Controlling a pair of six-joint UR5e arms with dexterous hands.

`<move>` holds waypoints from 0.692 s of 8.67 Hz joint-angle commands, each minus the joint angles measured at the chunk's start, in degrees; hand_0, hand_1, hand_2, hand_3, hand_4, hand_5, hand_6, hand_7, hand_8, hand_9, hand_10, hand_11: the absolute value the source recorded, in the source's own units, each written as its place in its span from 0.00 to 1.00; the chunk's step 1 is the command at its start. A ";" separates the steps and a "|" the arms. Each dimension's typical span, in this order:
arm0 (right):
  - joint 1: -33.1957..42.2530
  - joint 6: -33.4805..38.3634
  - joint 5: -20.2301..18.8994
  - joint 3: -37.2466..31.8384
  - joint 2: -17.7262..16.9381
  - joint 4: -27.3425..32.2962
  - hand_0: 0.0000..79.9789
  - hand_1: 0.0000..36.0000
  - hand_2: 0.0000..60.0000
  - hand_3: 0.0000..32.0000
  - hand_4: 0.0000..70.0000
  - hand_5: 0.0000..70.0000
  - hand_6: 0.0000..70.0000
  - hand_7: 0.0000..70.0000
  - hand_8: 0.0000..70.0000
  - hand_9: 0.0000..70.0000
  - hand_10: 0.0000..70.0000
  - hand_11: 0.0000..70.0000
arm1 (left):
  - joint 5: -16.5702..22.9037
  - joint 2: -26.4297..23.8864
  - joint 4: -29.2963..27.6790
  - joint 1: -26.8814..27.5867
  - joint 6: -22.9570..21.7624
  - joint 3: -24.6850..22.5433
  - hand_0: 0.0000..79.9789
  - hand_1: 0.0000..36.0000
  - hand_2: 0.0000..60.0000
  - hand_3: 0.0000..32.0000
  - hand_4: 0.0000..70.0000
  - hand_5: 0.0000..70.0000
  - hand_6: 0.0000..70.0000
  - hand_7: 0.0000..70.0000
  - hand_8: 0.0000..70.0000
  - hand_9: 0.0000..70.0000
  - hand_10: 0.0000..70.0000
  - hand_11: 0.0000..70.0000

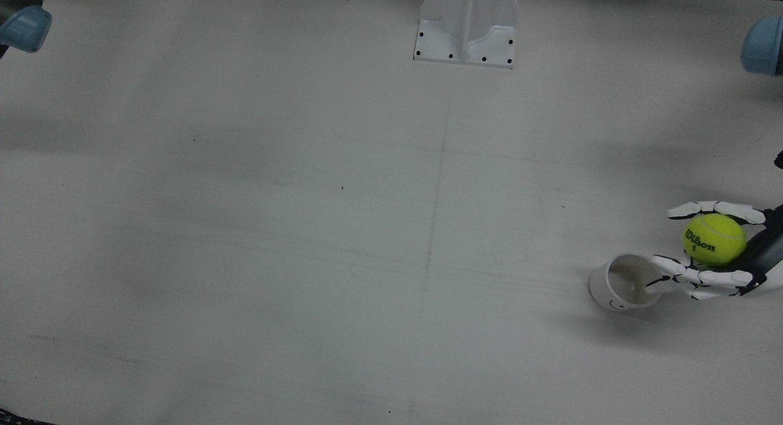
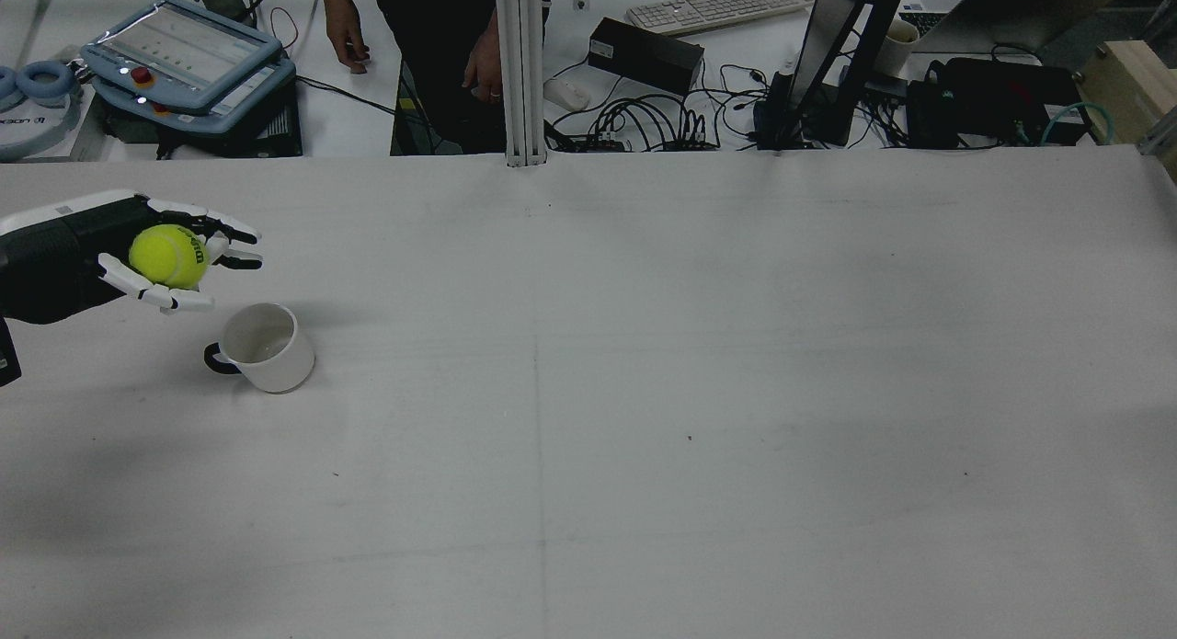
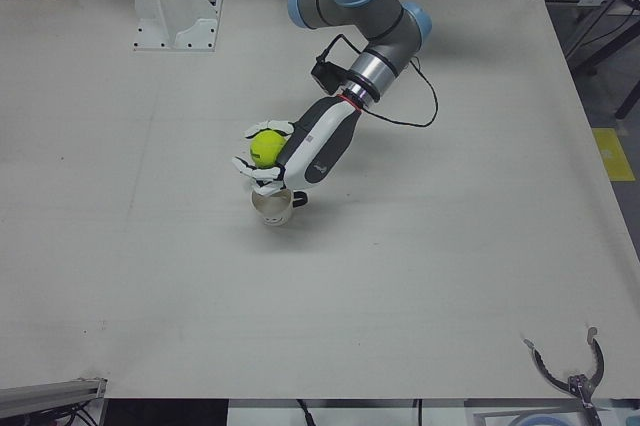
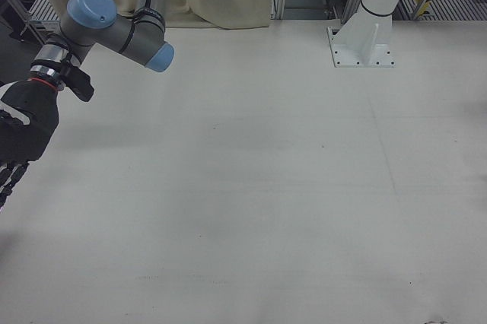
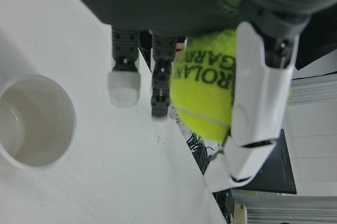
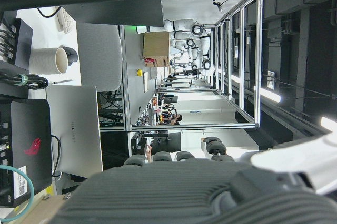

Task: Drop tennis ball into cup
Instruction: 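Open the left hand fingers to release the ball into the mug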

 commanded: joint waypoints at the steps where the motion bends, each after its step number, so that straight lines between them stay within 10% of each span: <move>1: 0.00 0.00 0.00 0.00 0.00 0.00 0.00 0.00 0.00 0.00 0.00 0.00 0.00 0.00 0.00 0.00 0.00 0.00 | 0.02 0.09 0.19 0.00 -0.16 0.20 1.00 1.00 0.97 0.00 0.12 0.20 0.05 0.00 0.00 0.00 0.00 0.07; 6: 0.00 0.00 0.00 0.00 0.00 0.00 0.00 0.00 0.00 0.00 0.00 0.00 0.00 0.00 0.00 0.00 0.00 0.00 | 0.02 0.88 -1.13 -0.09 -0.24 0.11 1.00 1.00 0.92 0.00 0.06 0.19 0.03 0.00 0.00 0.00 0.00 0.03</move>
